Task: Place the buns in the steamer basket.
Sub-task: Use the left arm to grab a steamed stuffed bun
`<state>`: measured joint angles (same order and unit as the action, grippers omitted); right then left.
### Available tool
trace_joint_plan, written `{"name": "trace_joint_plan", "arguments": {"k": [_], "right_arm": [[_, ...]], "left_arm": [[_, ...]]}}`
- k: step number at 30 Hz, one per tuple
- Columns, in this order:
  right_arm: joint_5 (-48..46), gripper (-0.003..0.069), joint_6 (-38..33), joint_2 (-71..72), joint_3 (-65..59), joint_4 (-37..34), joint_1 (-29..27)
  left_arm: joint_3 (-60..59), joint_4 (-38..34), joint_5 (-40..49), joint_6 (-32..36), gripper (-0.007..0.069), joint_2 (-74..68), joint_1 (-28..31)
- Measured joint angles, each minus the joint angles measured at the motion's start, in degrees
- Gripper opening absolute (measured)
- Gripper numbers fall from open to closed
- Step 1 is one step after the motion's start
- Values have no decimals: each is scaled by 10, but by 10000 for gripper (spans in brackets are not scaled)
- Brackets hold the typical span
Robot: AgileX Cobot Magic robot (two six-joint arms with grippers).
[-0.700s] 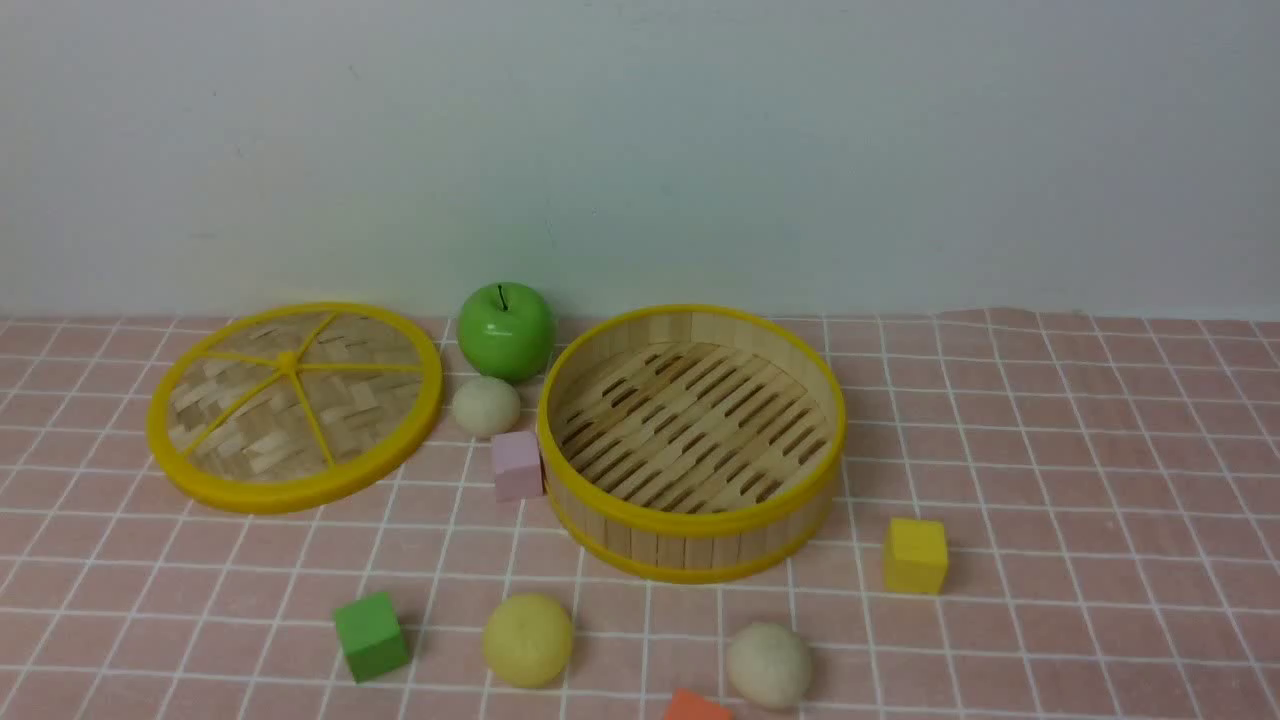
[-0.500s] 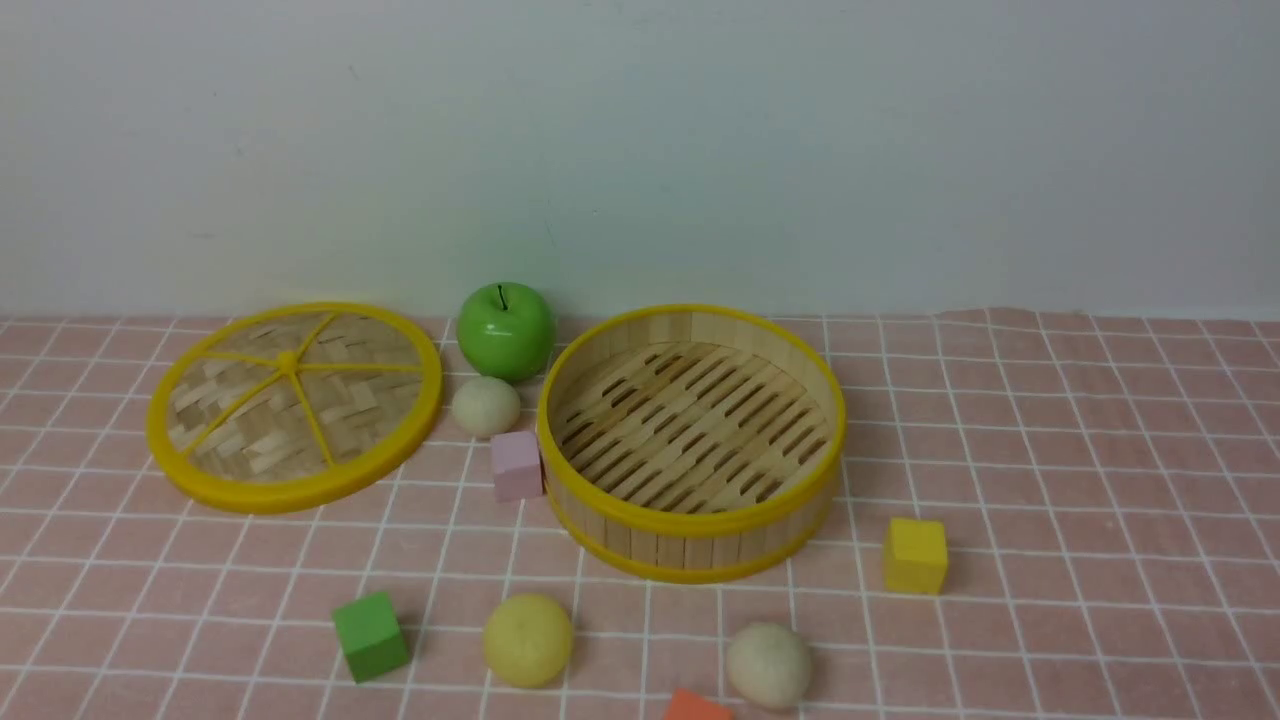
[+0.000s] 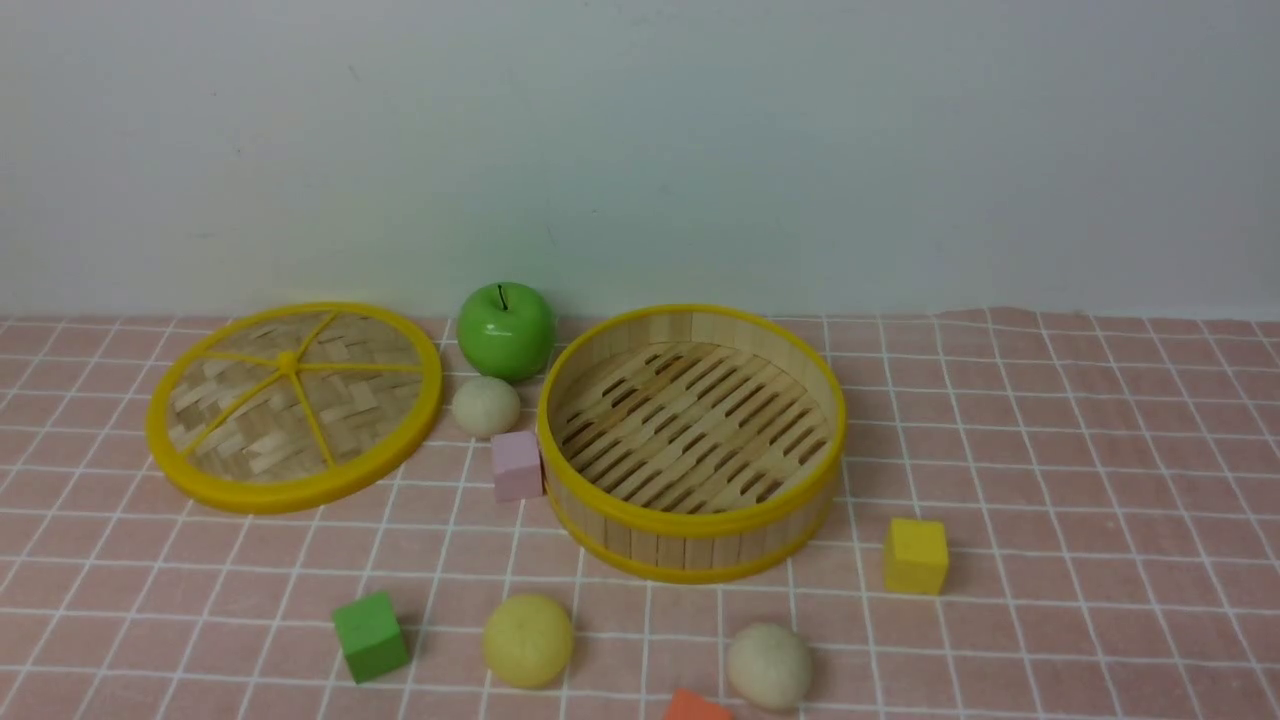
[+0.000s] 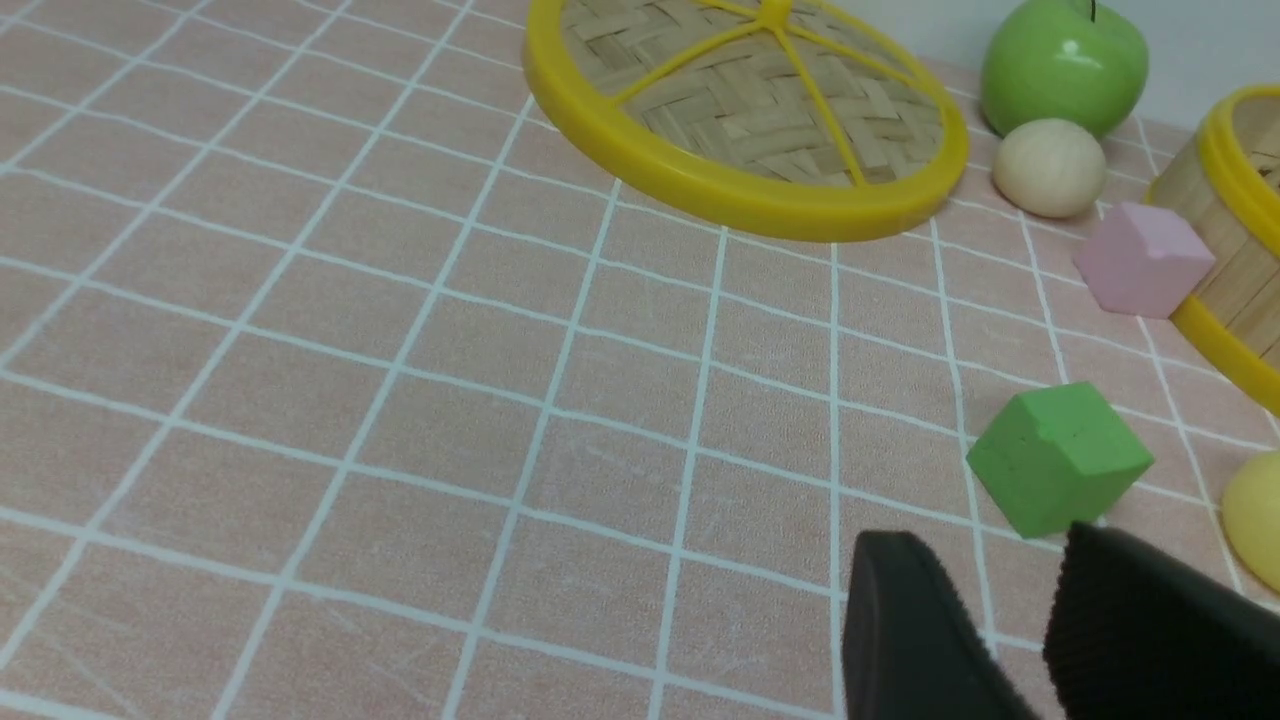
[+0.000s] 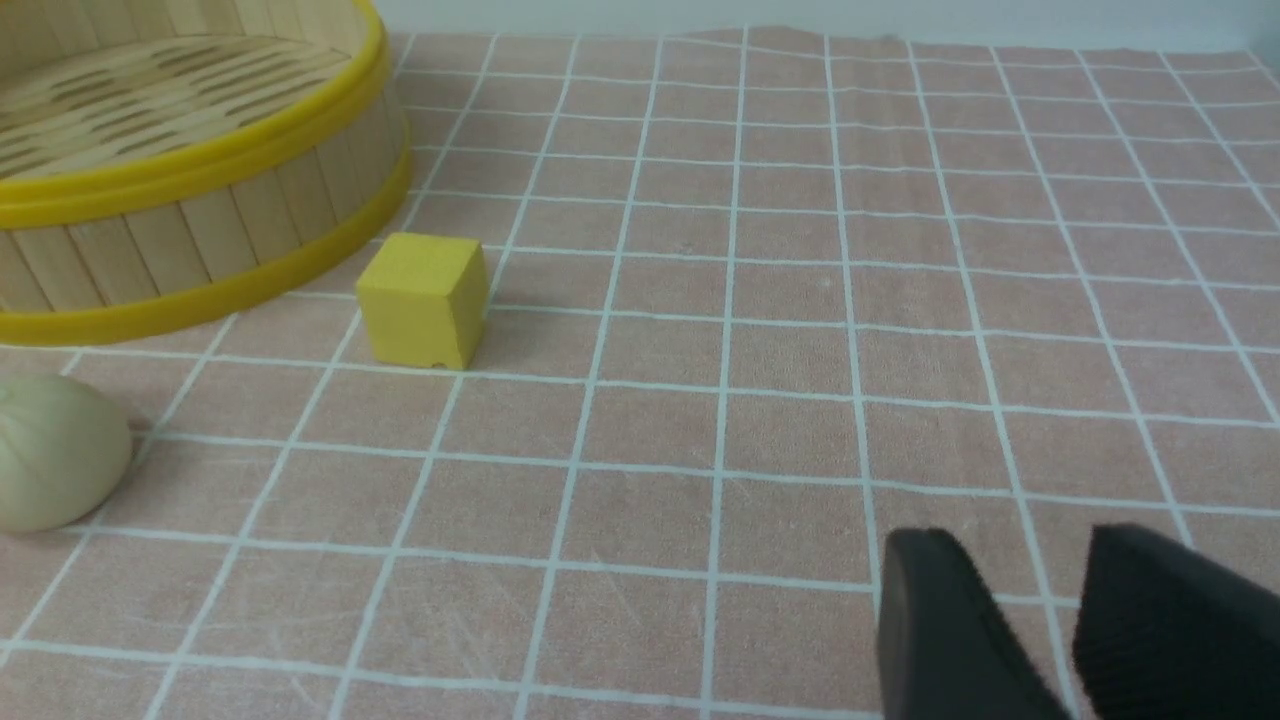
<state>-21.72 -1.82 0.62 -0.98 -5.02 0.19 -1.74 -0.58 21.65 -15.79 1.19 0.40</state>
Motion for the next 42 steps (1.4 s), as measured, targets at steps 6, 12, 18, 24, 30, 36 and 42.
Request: {"name": "trace_joint_plan", "arguments": {"k": [6, 12, 18, 24, 30, 36, 42], "right_arm": [[0, 240, 0, 0, 0, 0, 0], [0, 240, 0, 0, 0, 0, 0], [0, 240, 0, 0, 0, 0, 0], [0, 240, 0, 0, 0, 0, 0], [0, 240, 0, 0, 0, 0, 0], [0, 240, 0, 0, 0, 0, 0], [0, 240, 0, 0, 0, 0, 0]], "left_arm": [[0, 0, -2, 0, 238, 0, 0], [0, -78, -55, -46, 238, 0, 0], [0, -260, -123, -147, 238, 0, 0], [3, -303, -146, -163, 227, 0, 0], [86, -305, -32, -84, 76, -7, 0], [228, -303, 144, 92, -14, -191, 0], [351, -298, 251, 218, -14, -434, 0]]}}
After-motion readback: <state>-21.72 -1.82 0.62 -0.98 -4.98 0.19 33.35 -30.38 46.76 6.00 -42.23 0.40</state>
